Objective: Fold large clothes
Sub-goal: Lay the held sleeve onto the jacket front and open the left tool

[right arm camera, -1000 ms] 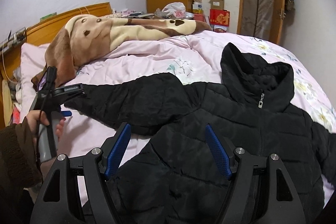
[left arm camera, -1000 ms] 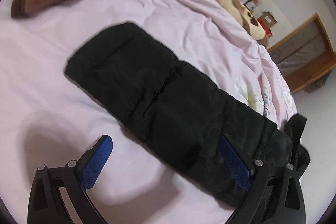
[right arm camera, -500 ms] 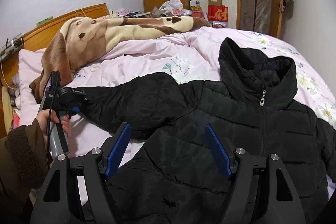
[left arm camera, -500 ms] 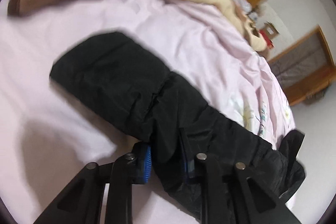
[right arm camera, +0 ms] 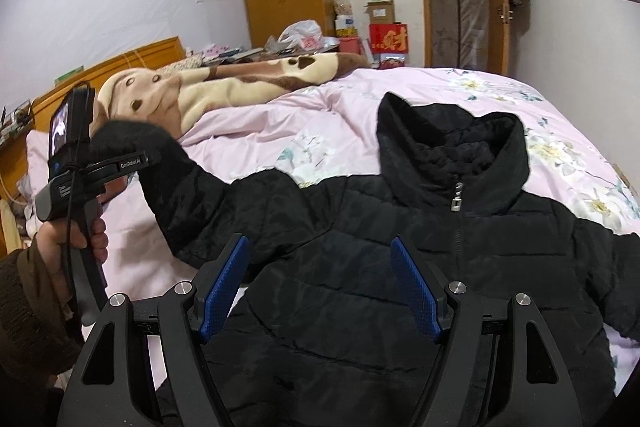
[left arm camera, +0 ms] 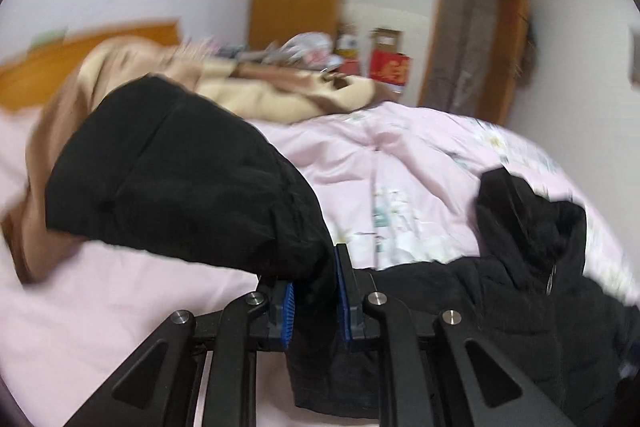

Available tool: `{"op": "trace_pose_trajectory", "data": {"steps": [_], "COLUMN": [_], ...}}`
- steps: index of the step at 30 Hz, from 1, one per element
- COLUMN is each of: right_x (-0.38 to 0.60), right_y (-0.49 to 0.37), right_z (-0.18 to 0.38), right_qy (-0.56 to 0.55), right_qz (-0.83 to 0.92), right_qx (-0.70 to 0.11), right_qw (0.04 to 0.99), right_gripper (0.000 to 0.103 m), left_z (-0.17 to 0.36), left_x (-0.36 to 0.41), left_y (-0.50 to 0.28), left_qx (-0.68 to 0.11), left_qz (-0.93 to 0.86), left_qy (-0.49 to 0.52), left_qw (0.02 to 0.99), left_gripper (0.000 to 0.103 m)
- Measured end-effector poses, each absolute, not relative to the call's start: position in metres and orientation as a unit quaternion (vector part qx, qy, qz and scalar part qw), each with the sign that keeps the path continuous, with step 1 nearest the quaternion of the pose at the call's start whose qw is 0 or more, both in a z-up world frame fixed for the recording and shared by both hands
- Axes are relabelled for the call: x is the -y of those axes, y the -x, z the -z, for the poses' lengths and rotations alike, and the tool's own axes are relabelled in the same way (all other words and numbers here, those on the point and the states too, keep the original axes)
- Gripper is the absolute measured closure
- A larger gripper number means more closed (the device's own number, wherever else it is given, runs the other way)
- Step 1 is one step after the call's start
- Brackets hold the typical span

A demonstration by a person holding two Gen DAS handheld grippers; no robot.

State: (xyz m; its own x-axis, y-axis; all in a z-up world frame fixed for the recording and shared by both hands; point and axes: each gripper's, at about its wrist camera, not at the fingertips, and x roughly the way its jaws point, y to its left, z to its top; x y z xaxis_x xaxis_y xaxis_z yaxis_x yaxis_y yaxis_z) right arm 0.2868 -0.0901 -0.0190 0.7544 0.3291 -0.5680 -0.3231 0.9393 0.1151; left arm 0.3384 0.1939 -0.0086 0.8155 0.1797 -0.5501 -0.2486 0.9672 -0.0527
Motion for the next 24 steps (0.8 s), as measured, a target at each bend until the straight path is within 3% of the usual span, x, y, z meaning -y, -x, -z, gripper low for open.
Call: {"op": "trace_pose_trajectory", "data": {"steps": [8,24], "right_x": [0.143,0.240], "right_y": [-0.292,-0.315], "right_z": [0.009,0.036], "right_qy": [-0.046,-0.133], "right_qz": [-0.132,-0.064], "right_qx": [-0.294,-0.328], "right_qw": [0.945,0.933], "right_gripper": [0.030,0.030], "left_z": [0.001,0.090], "left_x": [-0.069,0.045], "left_y": [-0.352,-0.364], "left_qx": [-0.270,-0.342], "left_qz": [-0.035,0.055], "left_qy": [-0.121,-0.223], "left_qw": [0.954,0.911], "left_gripper": [0.085,0.085]}}
